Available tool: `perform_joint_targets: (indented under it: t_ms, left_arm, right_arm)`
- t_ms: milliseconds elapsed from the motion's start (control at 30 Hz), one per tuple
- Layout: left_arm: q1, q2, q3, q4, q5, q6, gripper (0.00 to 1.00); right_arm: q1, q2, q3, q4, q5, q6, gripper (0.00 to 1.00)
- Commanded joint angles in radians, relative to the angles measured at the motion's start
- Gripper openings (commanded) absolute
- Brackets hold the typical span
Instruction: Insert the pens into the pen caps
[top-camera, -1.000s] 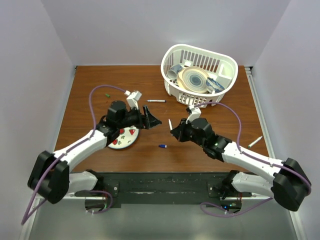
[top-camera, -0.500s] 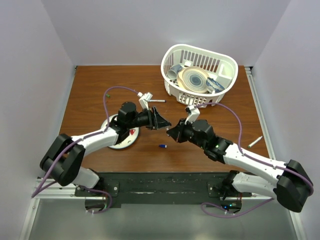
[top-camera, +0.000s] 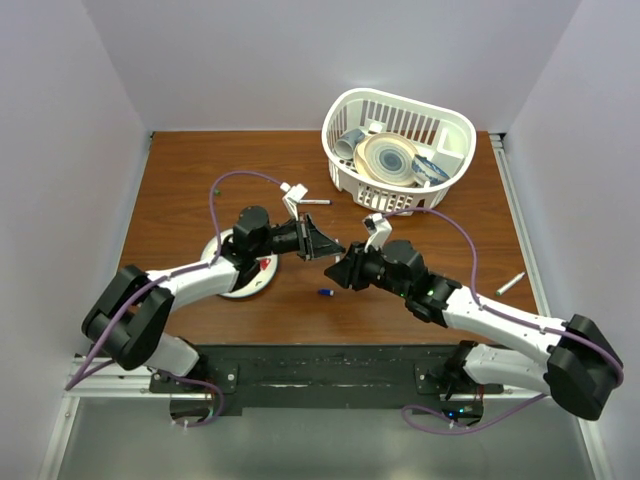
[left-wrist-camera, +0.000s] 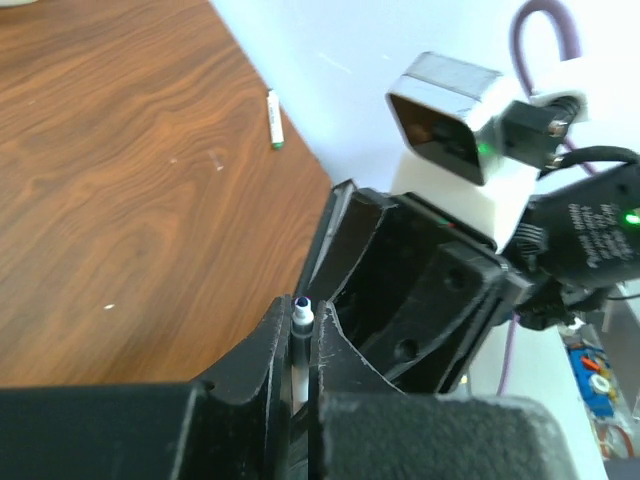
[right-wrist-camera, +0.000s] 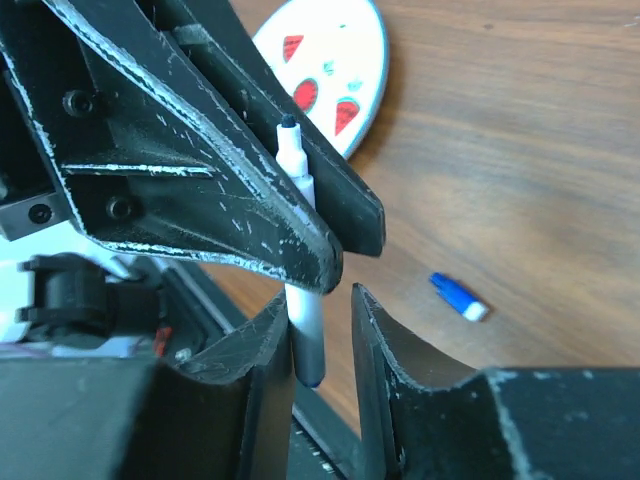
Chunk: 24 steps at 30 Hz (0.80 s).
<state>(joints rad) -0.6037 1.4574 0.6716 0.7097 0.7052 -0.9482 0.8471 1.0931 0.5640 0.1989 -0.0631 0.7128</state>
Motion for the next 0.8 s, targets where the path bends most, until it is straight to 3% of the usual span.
perform_joint_targets:
  t_ms: [0, 67, 100, 167, 200, 267, 300, 367, 467, 533, 633, 733, 767]
  left_arm:
    - [-0.010, -0.042, -0.009, 0.146, 0.069, -0.041, 0.00]
    - [-0.010, -0.042, -0.006, 0.145, 0.082, -0.028, 0.00]
    - [-0.010, -0.043, -0.001, 0.123, 0.088, -0.005, 0.00]
    - [-0.010, -0.052, 0.029, 0.056, 0.089, 0.038, 0.24]
    - [-0.010, -0.057, 0.045, -0.034, 0.083, 0.092, 0.50]
    - [-0.010, -0.081, 0.110, -0.163, 0.042, 0.165, 0.61]
    - [-0.010, -0.092, 0.140, -0.312, 0.016, 0.249, 0.69]
    - [-0.010, -0.132, 0.225, -0.454, -0.093, 0.328, 0.75]
    - [-0.010, -0.186, 0.336, -0.762, -0.261, 0.533, 0.77]
    - [-0.010, -0.225, 0.365, -0.814, -0.351, 0.629, 0.76]
    - [-0.014, -0.255, 0.332, -0.838, -0.351, 0.863, 0.71]
    - [-0.037, -0.212, 0.350, -0.900, -0.349, 1.069, 0.58]
    - [-0.048, -0.201, 0.353, -0.923, -0.328, 1.206, 0.54]
  right_arm:
    - [0.004, -0.001, -0.004, 0.060, -0.044, 0.036, 0.14]
    - [0.004, -0.016, -0.018, 0.077, -0.043, 0.043, 0.00]
    - [0.004, -0.025, -0.022, 0.082, -0.040, 0.043, 0.00]
    - [0.004, -0.053, -0.035, 0.076, -0.035, 0.048, 0.00]
    - [0.004, -0.065, -0.036, 0.071, -0.034, 0.048, 0.00]
    - [0.004, -0.106, -0.041, 0.041, -0.018, 0.047, 0.00]
    - [0.004, -0.122, -0.045, 0.022, -0.008, 0.047, 0.00]
    - [0.006, -0.162, -0.065, -0.041, 0.032, 0.050, 0.00]
    - [0.004, -0.266, -0.085, -0.166, 0.119, 0.054, 0.00]
    - [0.004, -0.350, -0.084, -0.299, 0.169, 0.071, 0.00]
    - [0.003, -0.469, -0.087, -0.406, 0.261, 0.076, 0.00]
    - [0.001, -0.571, -0.085, -0.455, 0.290, 0.067, 0.00]
    - [0.003, -0.588, -0.081, -0.467, 0.298, 0.065, 0.00]
